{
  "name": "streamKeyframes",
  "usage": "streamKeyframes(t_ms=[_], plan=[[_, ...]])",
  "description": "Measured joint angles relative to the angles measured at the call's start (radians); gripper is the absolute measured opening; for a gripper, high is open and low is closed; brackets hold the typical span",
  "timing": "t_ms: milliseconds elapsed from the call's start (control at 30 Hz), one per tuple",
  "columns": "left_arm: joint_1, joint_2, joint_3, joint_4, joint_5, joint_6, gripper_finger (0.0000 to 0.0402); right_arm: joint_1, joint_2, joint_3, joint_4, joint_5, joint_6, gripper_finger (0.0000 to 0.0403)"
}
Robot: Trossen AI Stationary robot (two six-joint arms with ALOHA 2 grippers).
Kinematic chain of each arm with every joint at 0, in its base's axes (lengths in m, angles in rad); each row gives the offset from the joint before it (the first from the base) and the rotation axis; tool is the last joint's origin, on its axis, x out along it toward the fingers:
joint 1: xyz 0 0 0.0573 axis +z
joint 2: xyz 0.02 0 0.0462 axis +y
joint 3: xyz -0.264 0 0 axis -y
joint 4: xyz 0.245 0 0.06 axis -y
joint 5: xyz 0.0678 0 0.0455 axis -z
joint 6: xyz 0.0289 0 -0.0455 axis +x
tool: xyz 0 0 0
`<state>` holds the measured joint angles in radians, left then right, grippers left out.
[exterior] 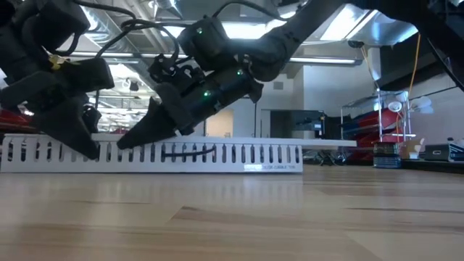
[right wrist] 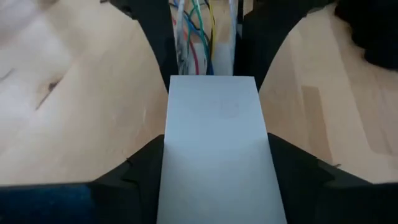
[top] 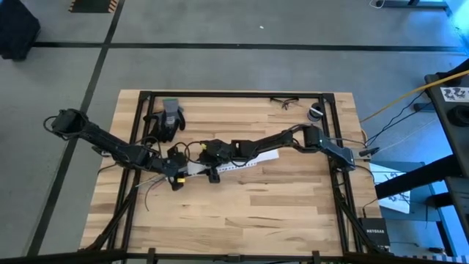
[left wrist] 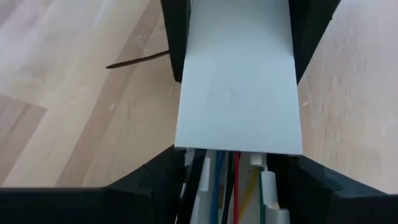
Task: Ziptie cables
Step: Close the white cable duct with the lid
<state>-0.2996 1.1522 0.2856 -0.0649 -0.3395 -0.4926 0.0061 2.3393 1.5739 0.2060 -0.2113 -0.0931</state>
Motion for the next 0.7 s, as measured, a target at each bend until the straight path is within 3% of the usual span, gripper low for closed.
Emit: streamKeyframes(t_ms=[300, 500, 700], plan=[[-0.001, -0.001, -0.004, 0.02, 0.009, 0.028, 0.0206, 0.001, 0.012, -0.001, 0.035, -0.003, 0.028, 0.0219], [0.026, 0.002, 0.002, 0.023, 0.07, 0.018, 0.026, 0.001, 0.01, 0.006, -0.001, 0.019, 0.009, 0.0231], [0.02, -0.025, 0.135, -0.225, 0.1, 0.009, 0.0289, 0.0, 0.01, 0.008, -0.014, 0.037, 0.01, 0.0224]])
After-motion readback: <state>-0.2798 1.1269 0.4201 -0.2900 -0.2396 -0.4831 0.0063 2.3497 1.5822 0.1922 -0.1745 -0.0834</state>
